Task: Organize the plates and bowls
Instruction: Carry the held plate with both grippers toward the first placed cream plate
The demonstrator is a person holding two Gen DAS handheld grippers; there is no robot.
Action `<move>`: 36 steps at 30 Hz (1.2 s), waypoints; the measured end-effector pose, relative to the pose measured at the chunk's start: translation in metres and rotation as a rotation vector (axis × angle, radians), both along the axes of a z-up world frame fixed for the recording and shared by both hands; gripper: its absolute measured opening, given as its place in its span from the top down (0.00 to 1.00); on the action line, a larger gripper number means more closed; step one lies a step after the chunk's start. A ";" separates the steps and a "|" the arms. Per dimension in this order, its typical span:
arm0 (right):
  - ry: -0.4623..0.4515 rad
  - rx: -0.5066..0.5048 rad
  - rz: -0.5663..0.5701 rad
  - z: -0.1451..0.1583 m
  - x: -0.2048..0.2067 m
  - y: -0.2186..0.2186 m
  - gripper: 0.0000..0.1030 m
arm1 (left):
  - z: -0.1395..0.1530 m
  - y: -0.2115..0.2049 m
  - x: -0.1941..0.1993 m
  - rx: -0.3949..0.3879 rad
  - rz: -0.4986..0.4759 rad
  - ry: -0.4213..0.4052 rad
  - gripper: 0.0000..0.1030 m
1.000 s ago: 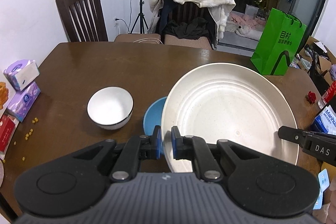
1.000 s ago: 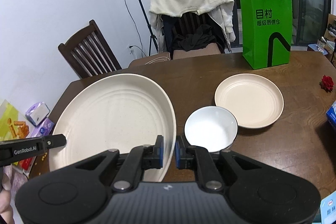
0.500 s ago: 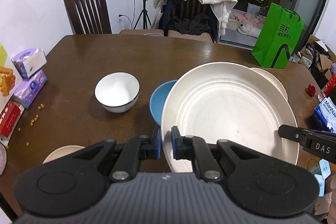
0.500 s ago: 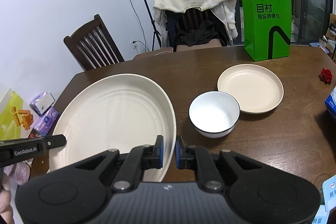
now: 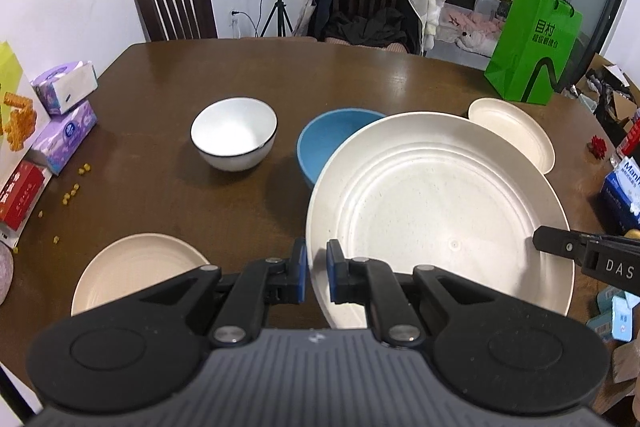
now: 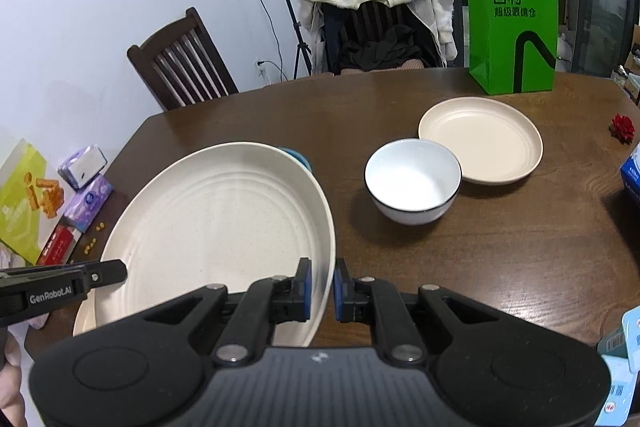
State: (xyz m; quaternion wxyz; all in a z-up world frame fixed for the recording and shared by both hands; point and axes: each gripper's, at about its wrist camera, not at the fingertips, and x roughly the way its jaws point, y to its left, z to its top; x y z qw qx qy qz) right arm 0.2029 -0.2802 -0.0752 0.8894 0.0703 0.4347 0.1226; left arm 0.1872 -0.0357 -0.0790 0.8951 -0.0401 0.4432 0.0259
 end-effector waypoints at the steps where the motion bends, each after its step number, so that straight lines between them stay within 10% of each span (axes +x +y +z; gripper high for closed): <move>1: 0.003 0.000 0.002 -0.002 -0.001 0.001 0.90 | -0.001 0.000 -0.002 0.001 0.000 0.002 0.90; 36: 0.046 -0.028 0.106 -0.025 -0.022 0.053 0.89 | -0.018 0.047 -0.033 0.018 0.077 0.061 0.89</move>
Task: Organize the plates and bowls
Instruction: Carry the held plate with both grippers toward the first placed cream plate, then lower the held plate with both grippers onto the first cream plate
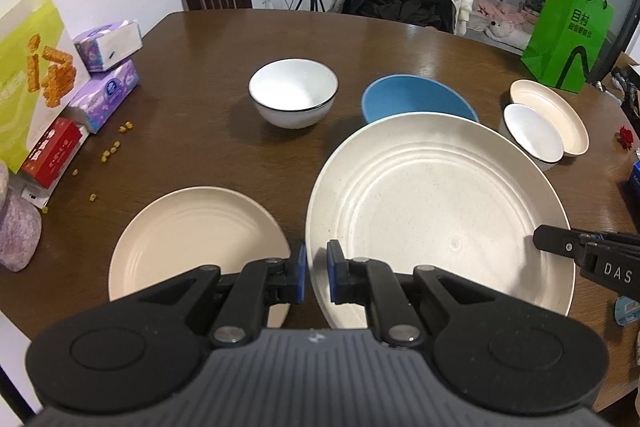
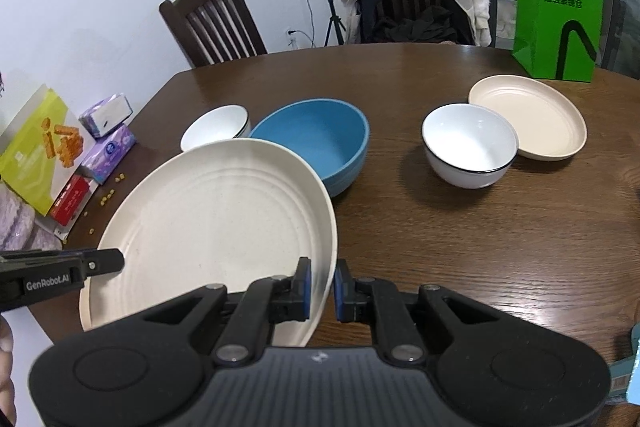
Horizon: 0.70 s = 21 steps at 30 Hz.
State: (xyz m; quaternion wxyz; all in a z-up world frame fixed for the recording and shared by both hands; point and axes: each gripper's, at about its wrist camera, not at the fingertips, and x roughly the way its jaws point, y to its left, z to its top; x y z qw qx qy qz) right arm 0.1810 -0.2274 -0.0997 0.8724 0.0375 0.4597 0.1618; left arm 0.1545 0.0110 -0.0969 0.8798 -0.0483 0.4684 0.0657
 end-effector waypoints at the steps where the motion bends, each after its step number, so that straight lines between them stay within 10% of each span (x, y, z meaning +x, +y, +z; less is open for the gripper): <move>1: 0.005 0.003 0.003 -0.001 0.001 0.003 0.89 | -0.001 0.003 -0.001 0.000 0.003 0.003 0.90; 21: 0.052 0.002 0.063 -0.016 0.010 0.056 0.89 | -0.011 0.053 -0.005 -0.012 0.071 0.032 0.89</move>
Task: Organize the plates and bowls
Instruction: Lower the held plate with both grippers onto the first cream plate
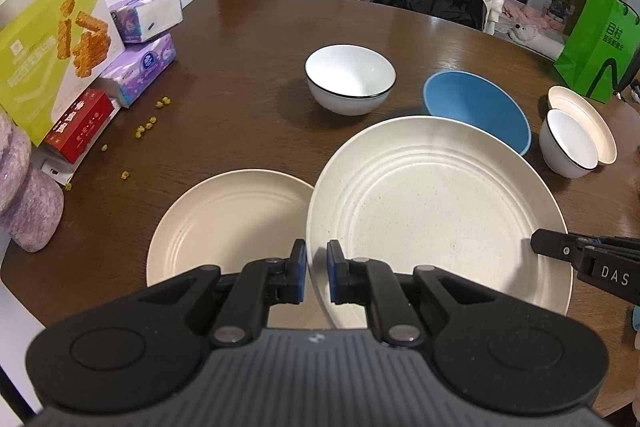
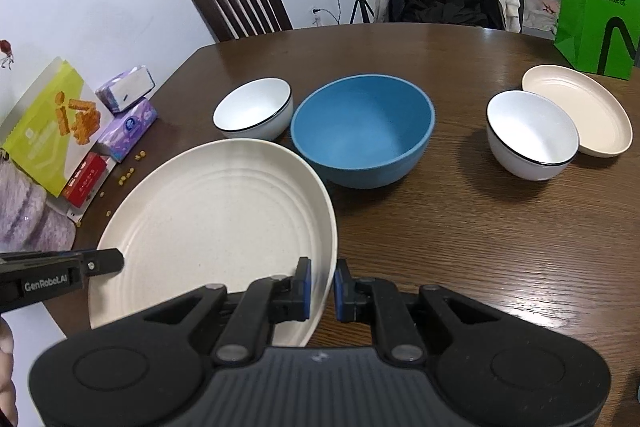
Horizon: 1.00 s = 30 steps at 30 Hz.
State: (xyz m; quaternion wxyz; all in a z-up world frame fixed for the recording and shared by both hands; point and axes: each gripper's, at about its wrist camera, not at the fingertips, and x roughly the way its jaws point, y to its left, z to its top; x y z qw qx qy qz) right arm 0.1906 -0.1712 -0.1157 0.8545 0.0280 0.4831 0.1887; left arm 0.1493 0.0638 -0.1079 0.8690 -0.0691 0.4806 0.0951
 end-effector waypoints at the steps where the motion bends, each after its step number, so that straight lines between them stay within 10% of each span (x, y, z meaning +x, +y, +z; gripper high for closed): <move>1: 0.002 0.000 0.001 -0.001 0.000 0.003 0.89 | -0.001 0.003 0.001 -0.001 0.003 0.002 0.89; 30: 0.033 -0.008 0.091 -0.026 0.011 0.075 0.89 | -0.026 0.079 -0.004 -0.003 0.091 0.048 0.89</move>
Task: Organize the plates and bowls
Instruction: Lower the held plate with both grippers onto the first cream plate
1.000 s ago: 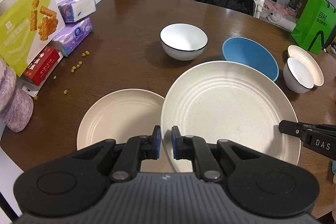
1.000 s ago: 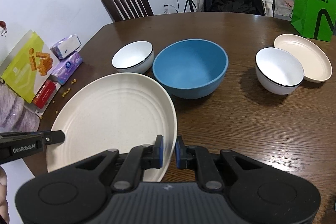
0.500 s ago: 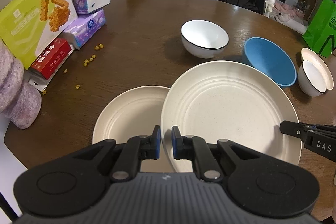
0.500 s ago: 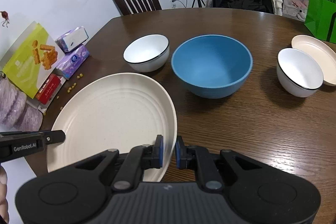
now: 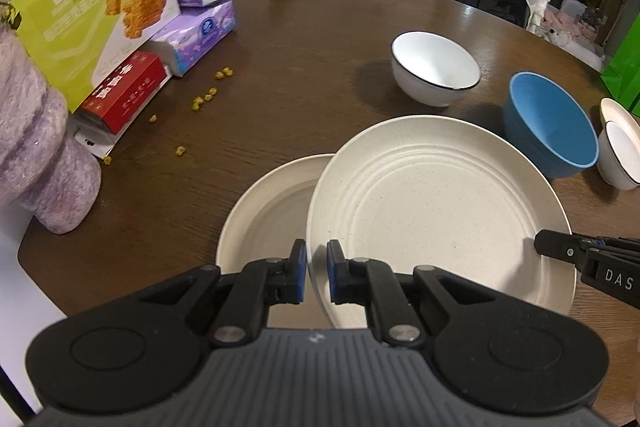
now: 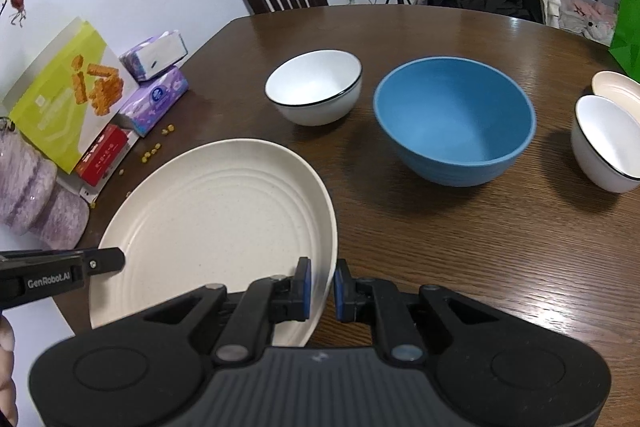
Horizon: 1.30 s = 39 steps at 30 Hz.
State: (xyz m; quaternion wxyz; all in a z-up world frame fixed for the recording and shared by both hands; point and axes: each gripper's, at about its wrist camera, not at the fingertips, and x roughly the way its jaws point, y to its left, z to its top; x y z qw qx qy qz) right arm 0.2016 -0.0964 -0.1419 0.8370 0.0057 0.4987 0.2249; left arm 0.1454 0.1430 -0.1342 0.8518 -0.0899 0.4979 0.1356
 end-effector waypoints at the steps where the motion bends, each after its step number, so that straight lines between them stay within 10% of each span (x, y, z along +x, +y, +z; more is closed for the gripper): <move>1: 0.002 -0.001 0.003 -0.001 0.000 0.003 0.89 | -0.001 0.002 0.000 0.000 0.003 0.002 0.89; 39: 0.000 -0.104 0.092 -0.041 -0.004 0.085 0.88 | -0.050 0.059 -0.005 0.028 0.001 0.085 0.88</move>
